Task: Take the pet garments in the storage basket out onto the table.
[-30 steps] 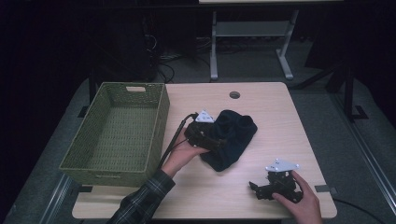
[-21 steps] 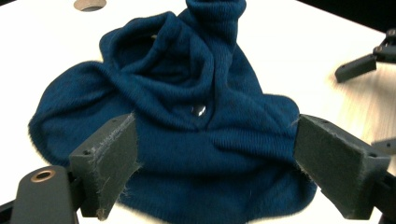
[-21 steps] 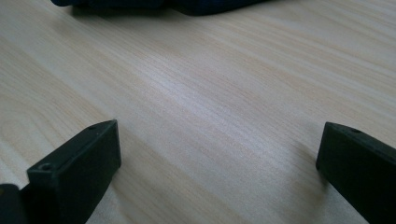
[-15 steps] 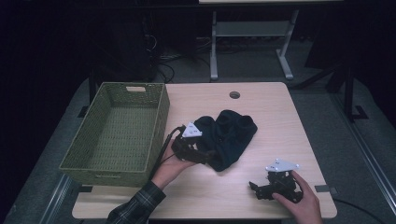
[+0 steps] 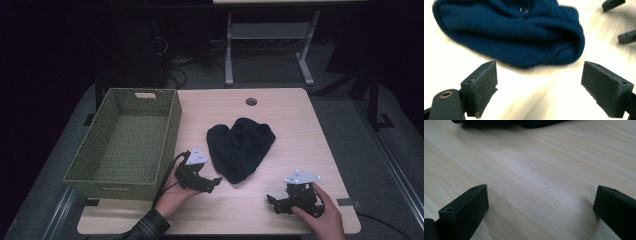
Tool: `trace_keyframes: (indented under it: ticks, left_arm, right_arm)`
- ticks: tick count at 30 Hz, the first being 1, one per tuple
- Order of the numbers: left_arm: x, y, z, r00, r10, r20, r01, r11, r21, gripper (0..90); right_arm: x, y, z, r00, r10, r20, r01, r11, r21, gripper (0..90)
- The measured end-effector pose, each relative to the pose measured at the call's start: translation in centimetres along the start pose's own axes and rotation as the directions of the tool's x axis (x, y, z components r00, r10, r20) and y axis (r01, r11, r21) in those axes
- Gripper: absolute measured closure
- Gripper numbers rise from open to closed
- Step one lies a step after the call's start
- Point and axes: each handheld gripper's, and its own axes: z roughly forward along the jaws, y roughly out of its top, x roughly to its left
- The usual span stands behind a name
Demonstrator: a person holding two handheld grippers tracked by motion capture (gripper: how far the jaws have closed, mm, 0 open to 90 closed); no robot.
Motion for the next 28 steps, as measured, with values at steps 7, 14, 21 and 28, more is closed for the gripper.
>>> trace_keyframes:
  ticks: [7, 14, 21, 28]
  left_arm:
    - [-0.2, -1.6, 0.6, 0.9999, 0.009, -0.008, -0.009, 0.9976, 0.069, 12.8]
    - [-0.4, -2.4, 1.5, 0.9998, 0.017, -0.01, -0.016, 0.9943, 0.106, 12.8]
    - [-0.7, -3.3, 1.9, 0.9965, 0.075, -0.035, -0.074, 0.9965, 0.039, 12.8]
    - [-0.7, -3.5, 1.7, 0.9967, 0.072, -0.037, -0.071, 0.9967, 0.04, 12.8]
  right_arm:
    - [0.0, 0.0, 0.0, 1.0, 0.001, 0.0, -0.001, 1.0, 0.0, 0.0]
    - [0.0, 0.0, 0.0, 1.0, 0.001, 0.0, -0.001, 1.0, 0.0, 0.0]
    - [0.0, 0.0, 0.0, 1.0, 0.0, 0.0, 0.0, 1.0, 0.0, 0.0]
    - [0.0, 0.0, 0.0, 1.0, 0.0, 0.0, 0.0, 1.0, 0.0, 0.0]
